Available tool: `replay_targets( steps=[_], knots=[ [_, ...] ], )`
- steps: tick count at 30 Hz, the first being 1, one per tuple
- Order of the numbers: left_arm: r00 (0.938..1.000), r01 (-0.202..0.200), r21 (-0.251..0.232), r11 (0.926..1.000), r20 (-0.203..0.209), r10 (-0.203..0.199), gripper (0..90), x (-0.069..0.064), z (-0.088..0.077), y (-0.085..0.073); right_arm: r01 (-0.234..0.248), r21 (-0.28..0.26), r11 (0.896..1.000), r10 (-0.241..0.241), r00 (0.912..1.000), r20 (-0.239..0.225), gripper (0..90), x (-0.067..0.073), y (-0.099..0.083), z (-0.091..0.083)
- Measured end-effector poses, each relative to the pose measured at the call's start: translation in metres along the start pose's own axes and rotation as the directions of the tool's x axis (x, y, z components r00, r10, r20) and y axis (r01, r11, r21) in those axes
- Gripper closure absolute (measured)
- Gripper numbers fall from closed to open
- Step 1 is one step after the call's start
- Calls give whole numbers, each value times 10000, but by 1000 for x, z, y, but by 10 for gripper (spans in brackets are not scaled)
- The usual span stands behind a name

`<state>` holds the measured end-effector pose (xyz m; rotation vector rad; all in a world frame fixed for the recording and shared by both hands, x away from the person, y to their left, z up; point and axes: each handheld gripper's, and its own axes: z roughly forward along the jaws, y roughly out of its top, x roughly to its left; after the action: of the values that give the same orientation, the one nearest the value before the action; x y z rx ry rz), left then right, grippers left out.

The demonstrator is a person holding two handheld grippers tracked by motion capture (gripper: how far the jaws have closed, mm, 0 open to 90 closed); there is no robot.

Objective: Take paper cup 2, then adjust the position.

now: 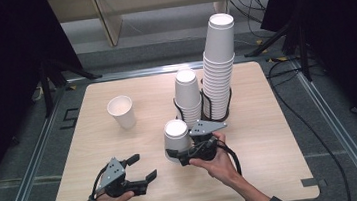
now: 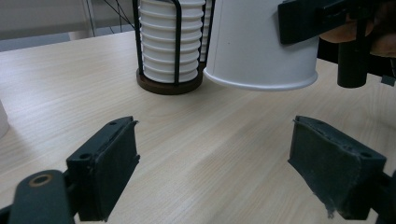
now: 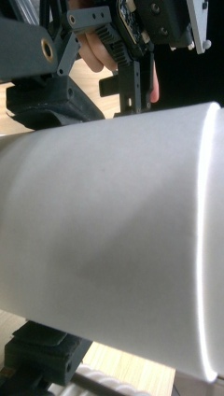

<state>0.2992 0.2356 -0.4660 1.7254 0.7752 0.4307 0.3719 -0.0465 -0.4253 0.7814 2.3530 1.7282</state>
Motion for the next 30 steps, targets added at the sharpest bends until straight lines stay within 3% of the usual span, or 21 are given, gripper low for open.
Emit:
replay_targets(
  steps=[1, 2, 18, 22, 23, 25, 26, 27, 30],
  knots=[
    [10000, 43, -157, 9999, 88, -41, 144, 0, 1, -1, 330, -151, 9993, -328, 9993, 175, 174, -1, 0, 0],
    [9999, 46, -171, 9998, 101, -45, 145, 0, 2, -1, 357, -103, 9993, -355, 9992, 182, 174, 0, 0, 0],
    [9999, 12, -18, 10000, 101, -12, 144, -2, 1, 0, 397, -83, 9992, -399, 9990, -213, 174, 10, -3, 12],
    [9996, -16, -126, 9999, 289, 20, 144, -3, 4, 0, 591, -82, 9982, -593, 9979, -255, 175, 11, -4, 16],
    [9995, -112, 4, 9999, 296, 112, 145, -3, 4, 0, 465, 62, 9989, -464, 9987, -192, 174, 14, -4, 15],
    [9986, -72, -176, 9998, 521, 81, 144, -4, 7, -1, 411, -36, 9991, -412, 9981, -462, 175, 16, -4, 18],
    [9989, -74, -161, 9998, 455, 82, 144, -5, 8, -1, 382, 85, 9992, -379, 9989, -271, 175, 17, -4, 18],
    [9991, -90, -31, 10000, 416, 91, 144, -6, 7, -1, 318, 114, 9994, -312, 9985, -454, 175, 18, -4, 19],
    [9980, -80, -220, 9997, 619, 93, 145, -6, 10, -2, 562, 15, 9984, -560, 9974, -451, 176, 20, -4, 22]
  ],
)
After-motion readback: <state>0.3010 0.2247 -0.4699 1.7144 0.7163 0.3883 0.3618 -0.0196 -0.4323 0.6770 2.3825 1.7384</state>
